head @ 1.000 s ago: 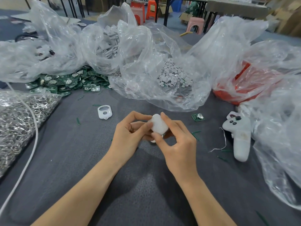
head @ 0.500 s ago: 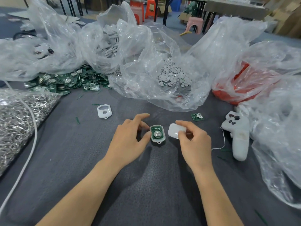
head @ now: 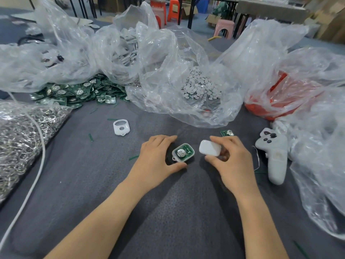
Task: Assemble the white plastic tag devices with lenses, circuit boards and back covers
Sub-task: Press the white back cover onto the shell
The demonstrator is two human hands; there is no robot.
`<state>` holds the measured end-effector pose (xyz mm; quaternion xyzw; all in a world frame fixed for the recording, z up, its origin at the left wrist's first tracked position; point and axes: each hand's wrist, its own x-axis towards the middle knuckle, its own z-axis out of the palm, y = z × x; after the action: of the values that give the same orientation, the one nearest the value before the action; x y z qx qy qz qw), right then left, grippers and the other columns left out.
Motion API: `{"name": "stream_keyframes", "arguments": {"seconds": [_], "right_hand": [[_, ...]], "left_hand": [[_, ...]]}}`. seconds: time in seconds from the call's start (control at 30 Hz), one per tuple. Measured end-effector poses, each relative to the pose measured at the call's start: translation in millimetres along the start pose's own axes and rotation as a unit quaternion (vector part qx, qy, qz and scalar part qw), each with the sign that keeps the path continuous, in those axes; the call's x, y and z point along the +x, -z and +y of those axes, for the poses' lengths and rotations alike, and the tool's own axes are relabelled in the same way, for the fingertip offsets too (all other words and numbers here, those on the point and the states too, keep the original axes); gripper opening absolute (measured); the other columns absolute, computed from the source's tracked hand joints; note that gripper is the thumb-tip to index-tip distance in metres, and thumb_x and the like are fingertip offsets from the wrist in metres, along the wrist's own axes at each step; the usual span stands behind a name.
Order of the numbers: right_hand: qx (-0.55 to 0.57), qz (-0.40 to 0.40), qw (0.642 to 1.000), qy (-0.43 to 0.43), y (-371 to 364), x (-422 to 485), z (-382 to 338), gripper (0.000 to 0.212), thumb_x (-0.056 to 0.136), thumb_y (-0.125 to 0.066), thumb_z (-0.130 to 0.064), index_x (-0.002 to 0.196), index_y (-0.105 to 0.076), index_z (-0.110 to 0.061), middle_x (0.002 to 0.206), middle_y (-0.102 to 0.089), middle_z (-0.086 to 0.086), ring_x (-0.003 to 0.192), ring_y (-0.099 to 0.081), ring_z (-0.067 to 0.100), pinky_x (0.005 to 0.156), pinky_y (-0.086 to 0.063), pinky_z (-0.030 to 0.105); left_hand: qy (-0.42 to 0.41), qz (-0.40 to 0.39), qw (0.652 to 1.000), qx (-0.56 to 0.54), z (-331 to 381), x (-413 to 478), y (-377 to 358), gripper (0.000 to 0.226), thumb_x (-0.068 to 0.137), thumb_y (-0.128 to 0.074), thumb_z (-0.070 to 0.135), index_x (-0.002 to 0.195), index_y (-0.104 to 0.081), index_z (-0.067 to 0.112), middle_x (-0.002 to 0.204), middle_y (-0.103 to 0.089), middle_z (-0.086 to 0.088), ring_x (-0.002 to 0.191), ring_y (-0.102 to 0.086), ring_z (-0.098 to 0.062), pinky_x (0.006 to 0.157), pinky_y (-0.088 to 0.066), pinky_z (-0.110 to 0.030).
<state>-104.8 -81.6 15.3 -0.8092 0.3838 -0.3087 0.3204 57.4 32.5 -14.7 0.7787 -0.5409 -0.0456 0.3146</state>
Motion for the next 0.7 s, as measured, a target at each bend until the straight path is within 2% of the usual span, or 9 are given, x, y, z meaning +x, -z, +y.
{"name": "stream_keyframes", "arguments": {"seconds": [0.07, 0.13, 0.33, 0.53, 0.7], "right_hand": [[0.054, -0.011, 0.998, 0.024, 3, -1, 0, 0.049, 0.066, -0.082, 0.000, 0.107, -0.071, -0.025, 0.101, -0.056, -0.014, 0.087, -0.056, -0.005, 0.075, -0.041, 0.004], [0.084, -0.046, 0.995, 0.031, 1, -2, -3, 0.051, 0.066, -0.083, -0.003, 0.104, -0.069, -0.034, 0.103, -0.056, -0.018, 0.091, -0.056, -0.002, 0.078, -0.042, 0.007], [0.077, -0.177, 0.980, 0.042, -10, -4, -5, 0.044, 0.067, -0.084, -0.006, 0.104, -0.071, -0.028, 0.100, -0.056, -0.013, 0.091, -0.058, 0.000, 0.077, -0.042, 0.009], [0.061, -0.166, 0.984, 0.019, -13, -2, -2, 0.045, 0.063, -0.087, -0.010, 0.097, -0.069, -0.033, 0.096, -0.055, -0.008, 0.072, -0.051, -0.001, 0.069, -0.040, 0.010], [0.046, -0.169, 0.984, 0.024, -14, -1, -3, 0.045, 0.062, -0.088, -0.013, 0.097, -0.069, -0.035, 0.094, -0.053, -0.007, 0.068, -0.048, -0.003, 0.067, -0.038, 0.007]], "left_hand": [[-0.010, 0.009, 1.000, 0.004, -2, 1, -1, 0.063, 0.073, -0.073, 0.054, 0.124, -0.058, 0.020, 0.126, -0.055, 0.007, 0.125, -0.042, -0.013, 0.105, -0.029, -0.032], [-0.021, 0.006, 1.000, 0.009, -2, 1, -1, 0.052, 0.074, -0.072, 0.054, 0.115, -0.062, 0.025, 0.125, -0.055, 0.011, 0.124, -0.041, -0.009, 0.102, -0.026, -0.028], [-0.059, -0.053, 0.997, -0.003, -4, 0, 5, 0.047, 0.079, -0.072, 0.046, 0.123, -0.062, 0.036, 0.134, -0.050, 0.019, 0.128, -0.036, -0.003, 0.100, -0.018, -0.025], [-0.041, -0.069, 0.996, -0.026, -3, 2, 11, 0.047, 0.078, -0.075, 0.042, 0.121, -0.064, 0.029, 0.133, -0.052, 0.016, 0.129, -0.039, -0.006, 0.108, -0.023, -0.031], [-0.045, -0.085, 0.995, -0.023, -1, 3, 12, 0.045, 0.080, -0.072, 0.043, 0.123, -0.064, 0.033, 0.139, -0.045, 0.020, 0.133, -0.033, -0.005, 0.107, -0.018, -0.027]]}}
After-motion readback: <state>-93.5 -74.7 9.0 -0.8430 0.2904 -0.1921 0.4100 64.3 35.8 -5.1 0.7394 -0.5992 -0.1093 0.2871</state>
